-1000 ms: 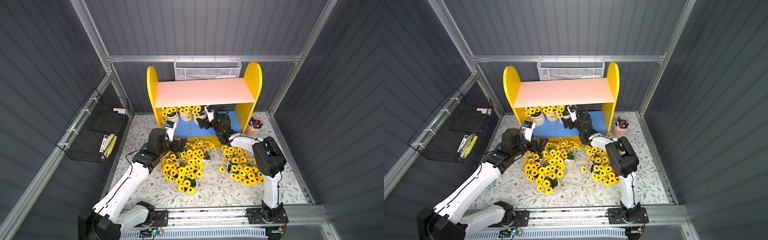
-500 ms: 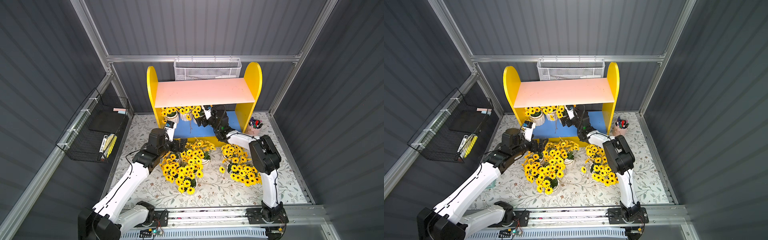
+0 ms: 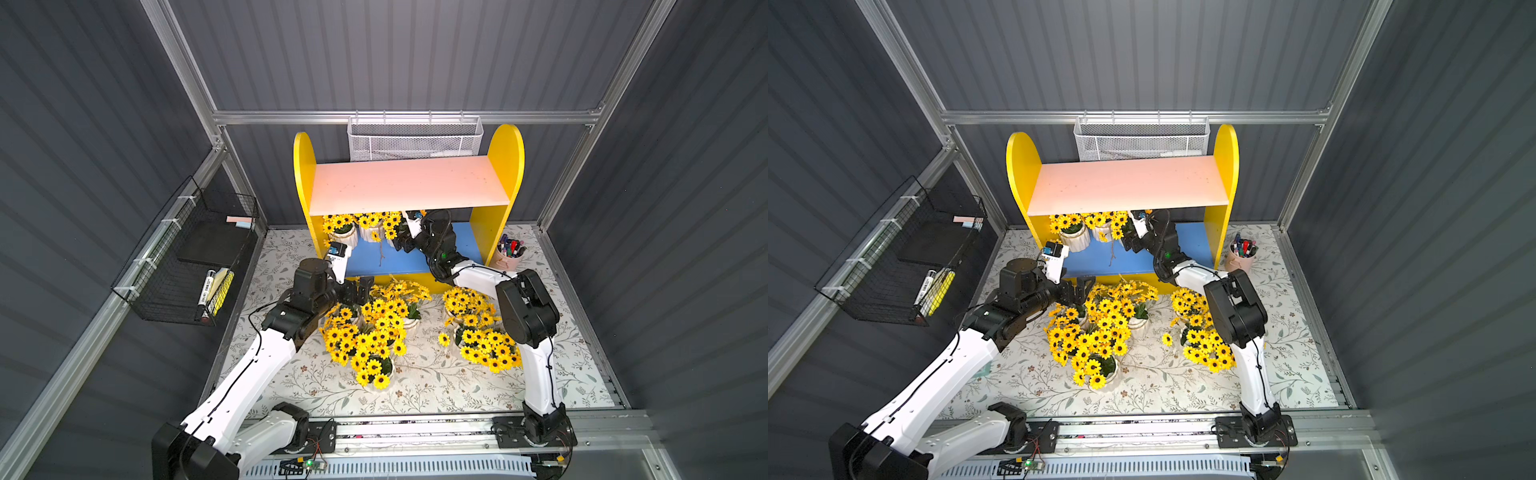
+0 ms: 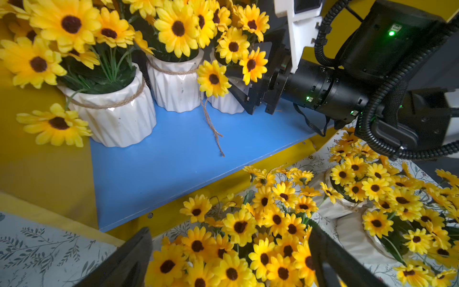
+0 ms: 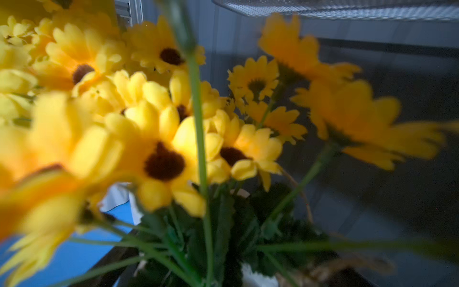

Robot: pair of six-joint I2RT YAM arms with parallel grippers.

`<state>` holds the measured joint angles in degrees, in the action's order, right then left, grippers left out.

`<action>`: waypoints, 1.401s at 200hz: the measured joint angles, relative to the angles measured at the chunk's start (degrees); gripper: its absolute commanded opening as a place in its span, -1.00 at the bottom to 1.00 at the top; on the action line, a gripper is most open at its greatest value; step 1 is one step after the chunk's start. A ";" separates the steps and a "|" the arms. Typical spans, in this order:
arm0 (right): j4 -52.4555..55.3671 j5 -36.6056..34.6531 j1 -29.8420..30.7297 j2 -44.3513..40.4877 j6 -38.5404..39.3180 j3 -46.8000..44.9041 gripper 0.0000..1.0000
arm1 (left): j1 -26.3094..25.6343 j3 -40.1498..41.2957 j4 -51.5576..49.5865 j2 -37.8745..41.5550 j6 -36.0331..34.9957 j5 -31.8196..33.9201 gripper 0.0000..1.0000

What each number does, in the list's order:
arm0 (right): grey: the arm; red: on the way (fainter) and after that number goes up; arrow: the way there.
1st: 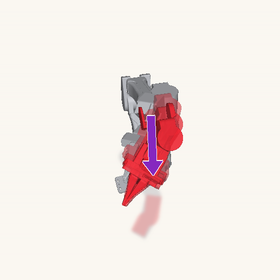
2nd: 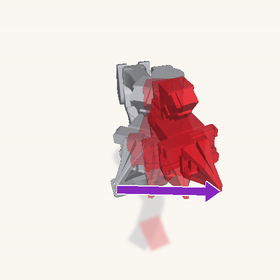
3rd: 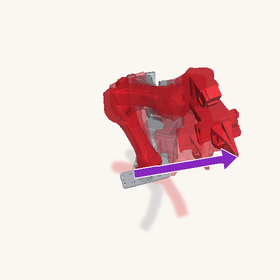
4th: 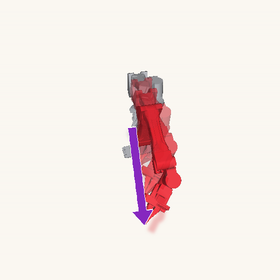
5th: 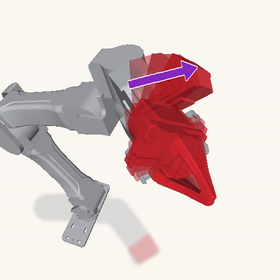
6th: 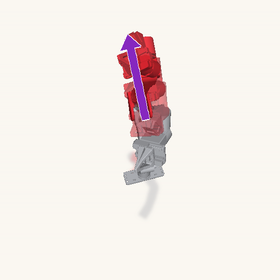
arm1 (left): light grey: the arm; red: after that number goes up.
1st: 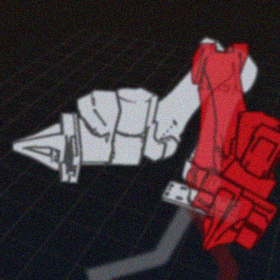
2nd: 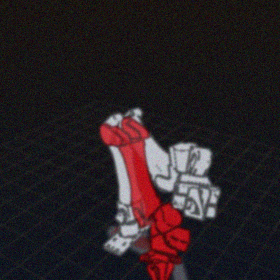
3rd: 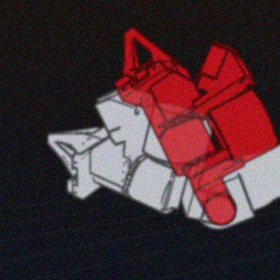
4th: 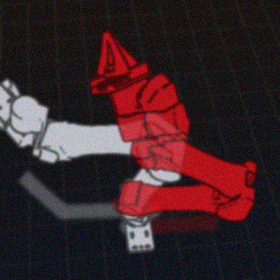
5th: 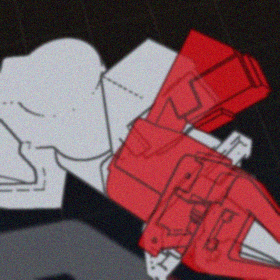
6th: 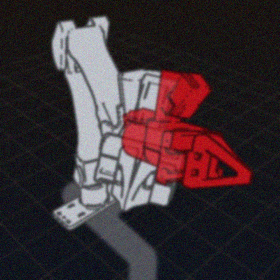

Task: Take the sunflower pots off the shelves
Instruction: Pick up the sunflower pot from the shelf.

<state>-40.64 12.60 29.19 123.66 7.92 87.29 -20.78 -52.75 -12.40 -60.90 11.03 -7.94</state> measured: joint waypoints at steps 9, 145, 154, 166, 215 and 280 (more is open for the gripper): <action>-0.24 0.02 0.00 -0.17 -0.02 -0.31 -0.35 | 0.00 0.00 0.02 0.02 0.00 0.00 0.99; -3.06 -3.91 0.00 -10.86 -1.46 -14.99 -1.00 | 0.00 0.04 0.02 0.02 0.02 -0.48 0.99; -3.08 -4.28 0.00 -11.78 -1.46 -16.13 -1.00 | 0.00 0.04 0.04 0.02 0.02 -0.50 0.99; -3.28 -4.70 0.00 -13.25 -1.44 -17.97 -1.00 | 0.00 0.04 0.04 0.02 0.02 -0.50 0.99; -3.45 -5.77 0.72 -20.81 -1.14 -25.14 -1.00 | 0.00 0.07 0.24 0.02 0.02 -1.14 0.99; -1.31 -7.65 4.13 -35.32 0.33 -34.95 -1.00 | 0.00 0.07 0.72 -0.11 0.22 -3.26 0.99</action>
<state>-41.95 4.95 33.32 88.33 8.25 52.34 -20.78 -52.69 -11.68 -61.01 11.25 -11.20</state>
